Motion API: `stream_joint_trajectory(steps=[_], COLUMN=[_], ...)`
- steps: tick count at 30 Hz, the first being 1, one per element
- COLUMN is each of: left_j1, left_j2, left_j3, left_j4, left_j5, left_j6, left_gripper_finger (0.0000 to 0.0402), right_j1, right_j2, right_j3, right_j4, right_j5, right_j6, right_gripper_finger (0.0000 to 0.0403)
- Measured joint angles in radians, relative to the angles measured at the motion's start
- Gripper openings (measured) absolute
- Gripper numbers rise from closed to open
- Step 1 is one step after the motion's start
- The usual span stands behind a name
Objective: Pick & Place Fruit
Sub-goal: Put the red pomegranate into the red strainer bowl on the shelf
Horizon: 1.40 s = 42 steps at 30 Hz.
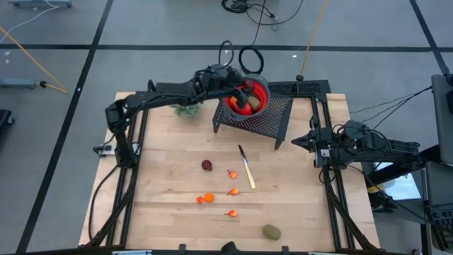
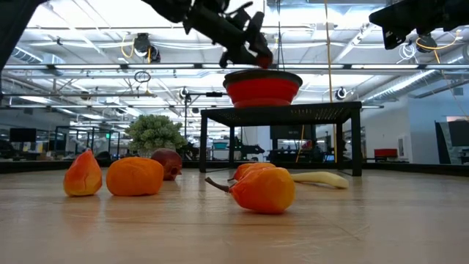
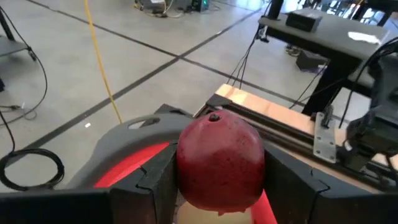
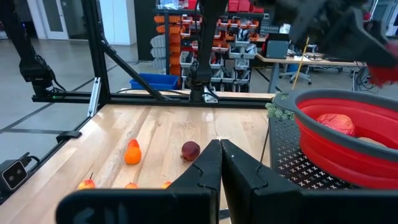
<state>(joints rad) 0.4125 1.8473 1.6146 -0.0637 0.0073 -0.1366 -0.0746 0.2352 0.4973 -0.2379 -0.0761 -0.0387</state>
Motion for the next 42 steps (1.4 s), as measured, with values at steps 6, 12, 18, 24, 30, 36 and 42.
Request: stream_joint_trajectory(steps=[6, 12, 18, 24, 30, 36, 42], left_j1=[0.025, 0.036, 0.038, 0.036, 0.036, 0.036, 0.036], left_j2=[0.055, 0.066, 0.065, 0.065, 0.065, 0.065, 0.065], left_j3=[0.000, 0.000, 0.000, 0.000, 0.000, 0.000, 0.000], left_j4=[-0.015, -0.034, -0.061, -0.101, -0.105, -0.106, -0.105], left_j5=[0.003, 0.002, 0.000, 0.000, -0.007, -0.007, -0.007], left_j6=[-0.017, -0.023, -0.023, -0.014, -0.004, 0.003, 0.003], left_gripper_finger=[0.0195, 0.0195, 0.0195, 0.0195, 0.0196, 0.0201, 0.0237], right_j1=[0.000, 0.000, 0.000, 0.000, 0.000, 0.000, 0.000], right_j2=[0.000, 0.000, 0.000, 0.000, 0.000, 0.000, 0.000], right_j3=[0.000, 0.000, 0.000, 0.000, 0.000, 0.000, 0.000], right_j4=[-0.001, -0.001, -0.001, -0.001, -0.001, -0.001, -0.001], right_j5=[0.000, -0.002, -0.003, -0.001, -0.002, -0.002, -0.003], right_j6=[0.000, 0.000, 0.000, -0.001, 0.000, 0.000, 0.000], right_gripper_finger=[0.0004, 0.0004, 0.0004, 0.0004, 0.0004, 0.0004, 0.0004])
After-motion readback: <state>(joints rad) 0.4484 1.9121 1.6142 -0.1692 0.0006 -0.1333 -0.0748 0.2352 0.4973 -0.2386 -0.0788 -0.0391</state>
